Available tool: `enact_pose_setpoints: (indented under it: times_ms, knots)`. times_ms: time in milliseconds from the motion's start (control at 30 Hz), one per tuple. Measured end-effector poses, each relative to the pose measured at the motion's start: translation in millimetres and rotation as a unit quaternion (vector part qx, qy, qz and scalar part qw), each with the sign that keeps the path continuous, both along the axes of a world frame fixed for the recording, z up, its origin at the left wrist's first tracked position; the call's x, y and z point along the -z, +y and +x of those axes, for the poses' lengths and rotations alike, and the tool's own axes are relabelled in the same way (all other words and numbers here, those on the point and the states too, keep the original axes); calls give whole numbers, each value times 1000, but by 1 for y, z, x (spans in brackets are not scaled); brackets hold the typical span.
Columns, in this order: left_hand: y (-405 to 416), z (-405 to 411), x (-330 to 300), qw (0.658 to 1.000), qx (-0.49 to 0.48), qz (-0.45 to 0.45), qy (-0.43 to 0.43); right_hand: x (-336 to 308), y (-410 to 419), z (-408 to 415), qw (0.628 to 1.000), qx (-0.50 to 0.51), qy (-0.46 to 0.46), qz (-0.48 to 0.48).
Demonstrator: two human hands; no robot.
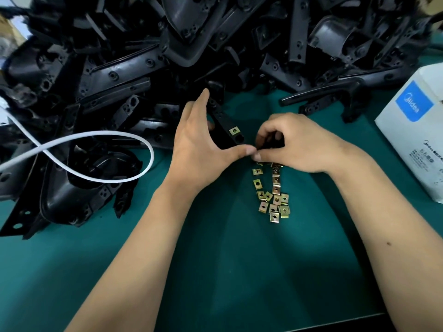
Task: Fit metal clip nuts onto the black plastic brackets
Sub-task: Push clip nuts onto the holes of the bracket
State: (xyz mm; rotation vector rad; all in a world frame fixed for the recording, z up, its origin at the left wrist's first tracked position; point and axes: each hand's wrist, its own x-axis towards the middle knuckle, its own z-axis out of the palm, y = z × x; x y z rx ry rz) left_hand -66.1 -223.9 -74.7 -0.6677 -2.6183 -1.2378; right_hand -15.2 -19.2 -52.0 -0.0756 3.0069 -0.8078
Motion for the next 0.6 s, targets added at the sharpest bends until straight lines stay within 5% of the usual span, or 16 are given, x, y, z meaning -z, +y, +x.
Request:
enact_pose_setpoints:
  times_ms: [267,467,600]
  knots:
    - [2,6,-4,998,51,17,13,8,-5,-3,981,84,94,-150]
    - [3,8,-8,996,91,20,11,8,-12,-4,892,98,125,-422]
    - [3,8,-8,994,104,21,28,8,-13,-4,895,83,128,-419]
